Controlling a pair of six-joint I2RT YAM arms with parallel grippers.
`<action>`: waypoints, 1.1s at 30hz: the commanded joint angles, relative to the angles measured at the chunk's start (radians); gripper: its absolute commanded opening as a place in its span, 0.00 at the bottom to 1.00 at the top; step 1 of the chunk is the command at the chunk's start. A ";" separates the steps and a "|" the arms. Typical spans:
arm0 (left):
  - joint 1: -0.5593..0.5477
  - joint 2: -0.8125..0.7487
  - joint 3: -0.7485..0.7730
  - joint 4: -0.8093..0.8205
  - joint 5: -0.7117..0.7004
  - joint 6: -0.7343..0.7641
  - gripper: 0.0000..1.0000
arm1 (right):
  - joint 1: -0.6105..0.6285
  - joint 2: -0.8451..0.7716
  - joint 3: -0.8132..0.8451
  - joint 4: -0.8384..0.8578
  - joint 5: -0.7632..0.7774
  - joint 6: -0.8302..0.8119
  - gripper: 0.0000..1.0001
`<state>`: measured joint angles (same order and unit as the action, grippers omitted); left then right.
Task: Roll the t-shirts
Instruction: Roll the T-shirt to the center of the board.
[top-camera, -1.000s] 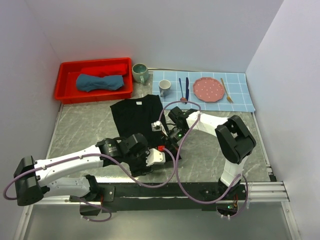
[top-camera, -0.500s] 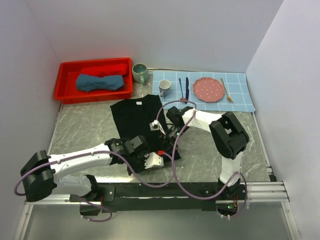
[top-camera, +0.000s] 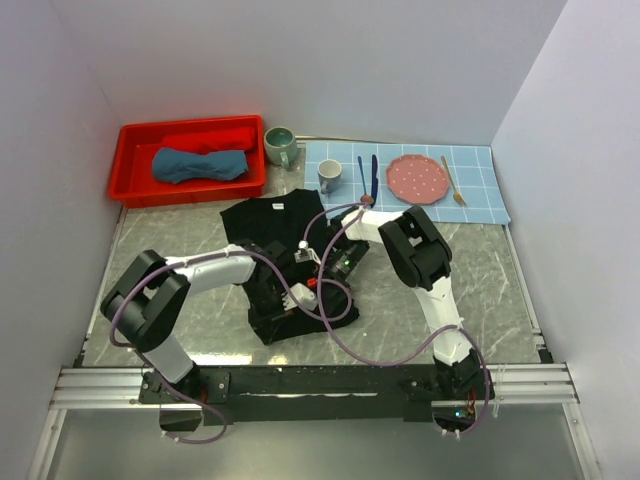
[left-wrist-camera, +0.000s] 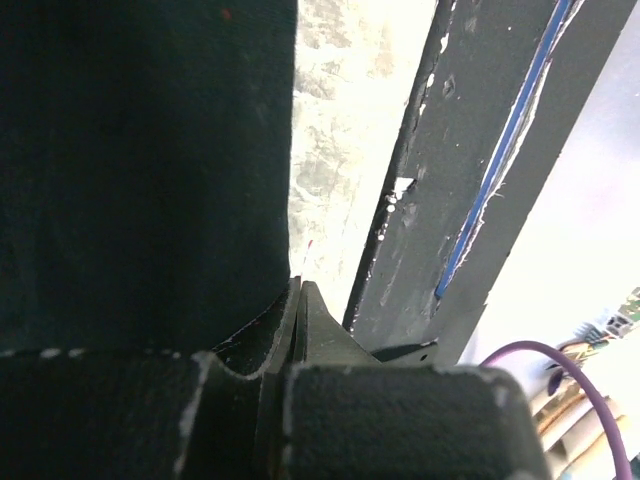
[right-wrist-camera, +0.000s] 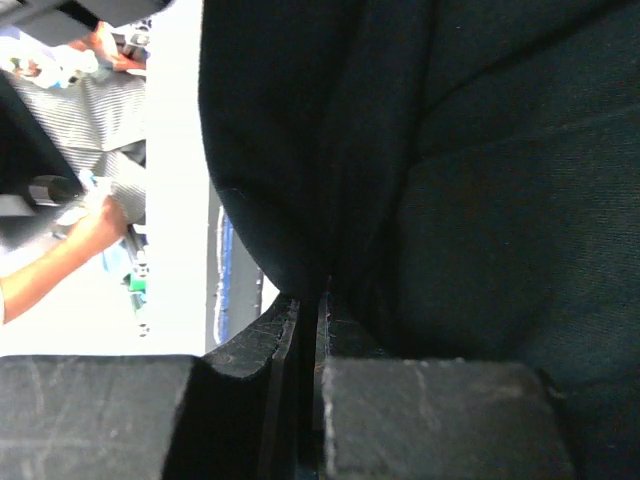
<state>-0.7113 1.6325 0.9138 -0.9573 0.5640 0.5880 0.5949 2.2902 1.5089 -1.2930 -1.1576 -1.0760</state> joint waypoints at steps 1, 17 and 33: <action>0.015 0.030 0.033 -0.015 0.051 0.021 0.01 | -0.009 0.000 0.043 -0.071 0.019 0.057 0.00; 0.052 0.196 0.046 -0.020 0.024 -0.008 0.01 | -0.043 0.041 0.034 0.207 0.115 0.462 0.04; 0.092 0.083 0.030 -0.024 0.020 -0.002 0.33 | 0.028 0.207 0.370 -0.150 0.163 0.198 0.00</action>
<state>-0.6334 1.7641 0.9443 -0.9966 0.5957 0.5640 0.6094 2.4222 1.8202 -1.3334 -1.0225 -0.8452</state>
